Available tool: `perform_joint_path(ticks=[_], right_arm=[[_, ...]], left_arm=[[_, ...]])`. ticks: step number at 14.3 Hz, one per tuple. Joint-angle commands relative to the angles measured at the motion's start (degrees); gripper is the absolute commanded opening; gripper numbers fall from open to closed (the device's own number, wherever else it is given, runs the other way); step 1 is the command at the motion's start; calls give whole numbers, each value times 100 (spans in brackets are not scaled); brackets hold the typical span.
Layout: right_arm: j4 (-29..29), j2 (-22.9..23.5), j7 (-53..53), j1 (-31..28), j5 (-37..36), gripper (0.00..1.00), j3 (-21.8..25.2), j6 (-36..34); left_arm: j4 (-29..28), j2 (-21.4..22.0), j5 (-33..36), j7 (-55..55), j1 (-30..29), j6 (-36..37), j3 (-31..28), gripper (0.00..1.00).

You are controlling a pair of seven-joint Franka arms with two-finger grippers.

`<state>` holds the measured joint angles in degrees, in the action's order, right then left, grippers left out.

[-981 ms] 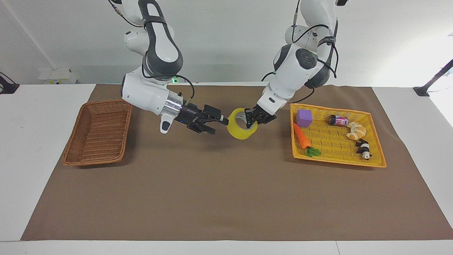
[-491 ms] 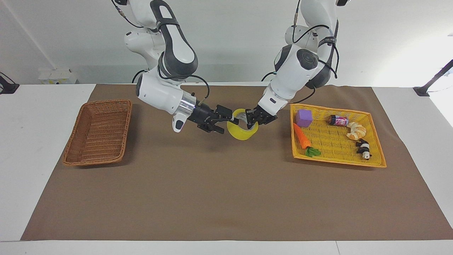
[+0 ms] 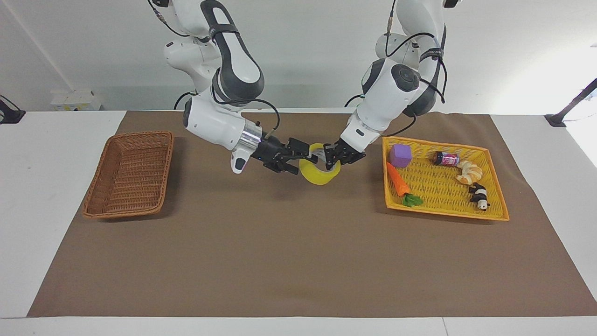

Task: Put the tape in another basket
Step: 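Close the right gripper on the tape rim beside the left gripper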

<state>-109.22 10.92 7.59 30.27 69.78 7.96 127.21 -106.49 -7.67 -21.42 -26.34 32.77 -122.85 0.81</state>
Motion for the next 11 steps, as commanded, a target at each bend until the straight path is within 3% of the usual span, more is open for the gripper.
perform_joint_path(ticks=[1, 6, 11], right_arm=[[-56, -46, -39, 14, 106, 100, 12, -20], [-65, -55, -100, 128, 106, 99, 12, -20], [-56, -55, -48, 119, 88, 78, 12, -20]], left_arm=[[146, -59, -99, 24, -25, -3, -2, 2], [137, -59, -91, 32, -25, -3, 7, 2], [137, -59, -91, 41, -25, 15, -2, 4]])
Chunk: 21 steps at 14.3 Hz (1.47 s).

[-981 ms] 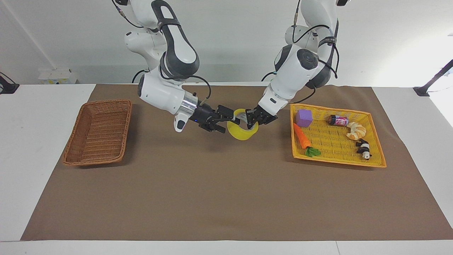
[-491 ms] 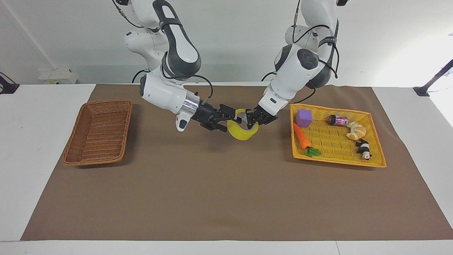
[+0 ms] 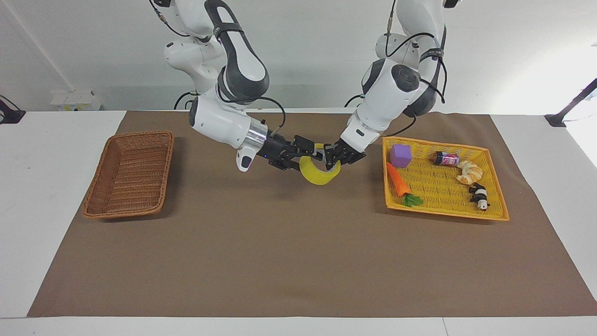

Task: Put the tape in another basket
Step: 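Close the right gripper on the tape rim beside the left gripper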

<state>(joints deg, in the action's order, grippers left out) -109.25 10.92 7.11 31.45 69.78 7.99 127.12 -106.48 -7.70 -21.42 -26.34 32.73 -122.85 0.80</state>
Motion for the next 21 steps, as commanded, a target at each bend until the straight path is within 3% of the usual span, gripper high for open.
perform_joint_path(ticks=[1, 9, 11, 15, 17, 18, 19, 20, 21], right_arm=[[-53, -47, 9, 2, 79, 76, 10, -12], [-53, -55, 1, -7, 70, 70, 10, -12], [-62, -55, 1, -7, 70, 63, 10, -20], [-62, -64, 1, -60, 70, 60, 19, -178], [-62, -64, -8, -60, 70, 54, 10, -170], [-62, -64, -8, -60, 70, 49, 10, -178], [-62, -64, -17, -60, 70, 37, 10, -179], [-62, -64, -26, -60, 70, 26, 10, -179], [-62, -64, -34, -60, 70, 18, 10, -179]], left_arm=[[137, -56, -91, 41, -21, 24, -1, 4], [137, -56, -91, 41, -21, 24, -1, 4], [145, -56, -91, 41, -21, 15, -1, 4], [137, -56, -91, 41, -21, 24, -1, 4], [137, -56, -91, 41, -21, 41, -1, 4], [154, -56, -91, 50, -21, 68, -1, 10], [145, -56, -91, 50, -21, -2, -1, 38], [145, -56, -82, 50, -21, -20, -10, 91], [154, -56, -73, -2, -13, -46, -1, 100]])
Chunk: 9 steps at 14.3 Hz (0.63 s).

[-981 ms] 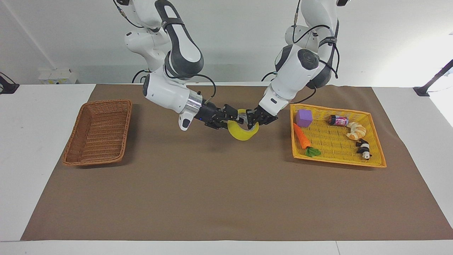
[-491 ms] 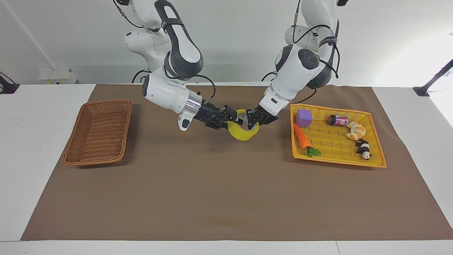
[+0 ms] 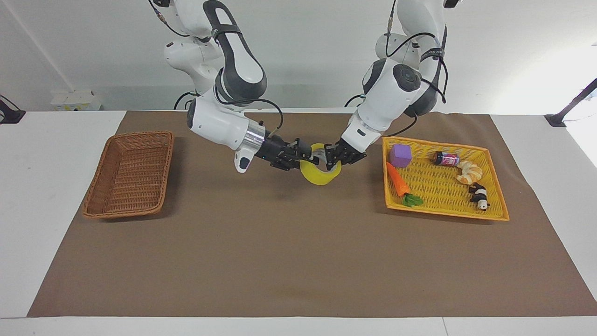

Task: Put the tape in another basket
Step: 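Open the left gripper and withdraw it while the right gripper holds tape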

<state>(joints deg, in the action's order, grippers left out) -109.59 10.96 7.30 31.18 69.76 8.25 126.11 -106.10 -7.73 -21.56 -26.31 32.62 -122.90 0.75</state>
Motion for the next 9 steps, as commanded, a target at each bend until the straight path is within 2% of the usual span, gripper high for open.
perform_joint_path(ticks=[1, 4, 6, 9], right_arm=[[-27, -68, -53, -33, 73, 16, -17, -78], [-27, -68, -44, -33, 73, 14, -17, -78], [-27, -76, -53, -42, 73, 14, -17, -95], [-27, -129, 78, -470, -49, 14, 1, -523]], left_arm=[[281, -61, -50, -5, -2, 11, -5, 100], [502, 35, -32, -5, -176, 143, 4, 100], [712, 175, -15, 64, -361, 572, -23, 100], [810, 482, 169, 266, -1246, 1074, -67, 100]])
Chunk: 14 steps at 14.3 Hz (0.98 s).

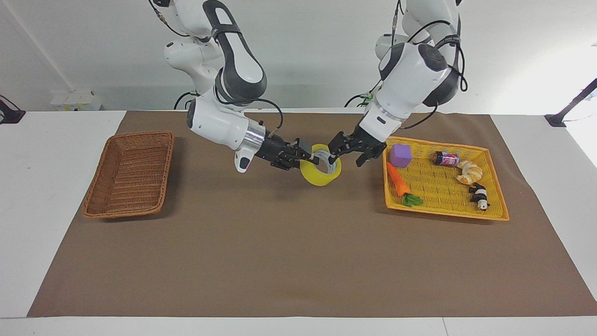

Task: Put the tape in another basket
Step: 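Open the left gripper and withdraw it while the right gripper holds tape, then carry the tape with the right gripper over the wicker basket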

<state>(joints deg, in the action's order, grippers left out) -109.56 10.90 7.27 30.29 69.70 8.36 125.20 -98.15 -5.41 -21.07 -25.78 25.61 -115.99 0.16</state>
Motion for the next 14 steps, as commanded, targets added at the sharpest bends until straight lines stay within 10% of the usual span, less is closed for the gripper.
perform_joint_path(ticks=[1, 9, 14], right_arm=[[-22, -141, 238, -636, -113, 14, -10, -696], [22, -220, 1609, -3079, -1360, 14, 8, -2947], [66, -229, 3032, -4723, -2880, 15, 17, -3677]], left_arm=[[15, 312, 260, 405, -871, 532, -8, 100], [-90, 409, 1369, 3409, -2744, 1008, -8, 100], [-100, 409, 1378, 3492, -2922, 947, -25, 100]])
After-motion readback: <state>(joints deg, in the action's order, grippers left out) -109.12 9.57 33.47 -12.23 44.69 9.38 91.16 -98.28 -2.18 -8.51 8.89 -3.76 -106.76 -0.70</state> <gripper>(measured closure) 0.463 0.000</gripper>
